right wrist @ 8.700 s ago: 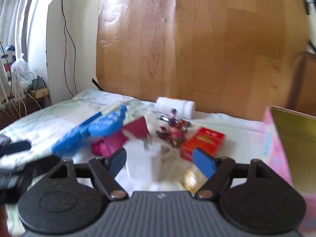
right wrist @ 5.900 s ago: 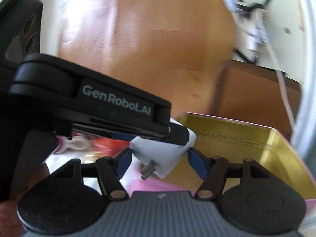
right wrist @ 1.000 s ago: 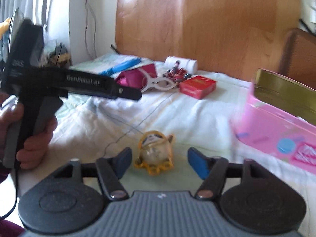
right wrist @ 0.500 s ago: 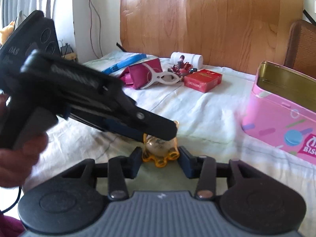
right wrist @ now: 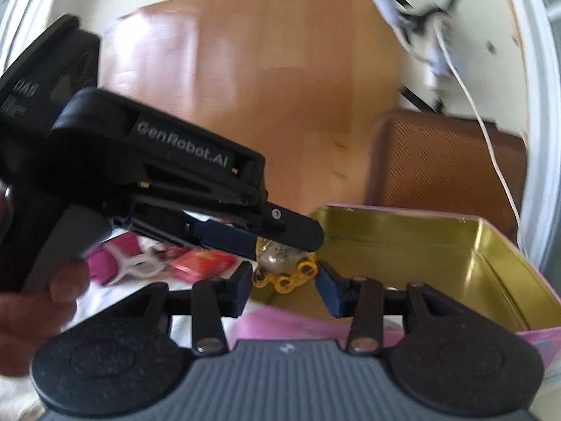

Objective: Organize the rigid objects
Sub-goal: 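Carry the gold figurine into the pink tin and release it, then grasp the blue polka-dot bow headband with the right gripper and lift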

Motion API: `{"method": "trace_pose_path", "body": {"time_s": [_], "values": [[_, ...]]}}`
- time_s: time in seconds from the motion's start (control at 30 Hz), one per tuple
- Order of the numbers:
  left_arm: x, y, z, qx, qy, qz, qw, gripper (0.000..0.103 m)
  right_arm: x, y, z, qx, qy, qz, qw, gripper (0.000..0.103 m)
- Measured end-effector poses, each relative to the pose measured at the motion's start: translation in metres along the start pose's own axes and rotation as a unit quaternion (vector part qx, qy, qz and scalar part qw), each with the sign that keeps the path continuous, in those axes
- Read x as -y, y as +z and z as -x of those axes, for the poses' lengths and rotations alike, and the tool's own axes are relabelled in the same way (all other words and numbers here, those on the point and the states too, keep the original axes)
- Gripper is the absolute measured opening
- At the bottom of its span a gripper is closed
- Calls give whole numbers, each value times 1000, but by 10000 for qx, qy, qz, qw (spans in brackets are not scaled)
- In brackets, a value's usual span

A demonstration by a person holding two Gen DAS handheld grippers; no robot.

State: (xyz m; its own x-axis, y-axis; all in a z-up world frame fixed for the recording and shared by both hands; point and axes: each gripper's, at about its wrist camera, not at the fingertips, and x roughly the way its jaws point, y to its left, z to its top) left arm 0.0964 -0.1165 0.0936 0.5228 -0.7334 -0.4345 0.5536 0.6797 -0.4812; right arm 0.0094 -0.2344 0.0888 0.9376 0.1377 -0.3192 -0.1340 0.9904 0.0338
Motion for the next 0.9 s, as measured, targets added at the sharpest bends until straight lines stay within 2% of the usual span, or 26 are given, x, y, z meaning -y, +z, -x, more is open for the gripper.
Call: {"method": "trace_pose_path", "body": {"time_s": [0.1,0.3,0.43,0.53,0.6,0.67,0.73,0.83,0.9], "values": [[-4,1,-18,-112,95,149,9998,50,12,-3,-17,-199,-58,-161,9997,41],[-10,-2,-24,-226,286,344,9987,49,22,-11,-15,-156,-128,-350,9992,43],[-12,1,24,272,172,287,9991,49,16,-7,9,110,-89,-383,9992,43],[-23,-9,83,812,555,19,9952,50,9,0,25,341,87,-442,9984,44],[-38,-23,122,1102,999,-101,9888,50,-2,2,27,308,382,-463,9977,45],[-58,-39,151,1260,1607,-96,9789,50,-18,4,19,122,791,-473,9957,45],[-86,-56,178,1376,2129,156,9672,50,-35,5,5,-171,1237,-604,9903,45],[-131,-81,215,1505,2755,850,9456,50,-62,9,-28,-729,1988,-1083,9713,45],[-153,-96,232,1581,2982,1174,9340,50,-76,14,-51,-1002,2274,-1386,9587,45]]}}
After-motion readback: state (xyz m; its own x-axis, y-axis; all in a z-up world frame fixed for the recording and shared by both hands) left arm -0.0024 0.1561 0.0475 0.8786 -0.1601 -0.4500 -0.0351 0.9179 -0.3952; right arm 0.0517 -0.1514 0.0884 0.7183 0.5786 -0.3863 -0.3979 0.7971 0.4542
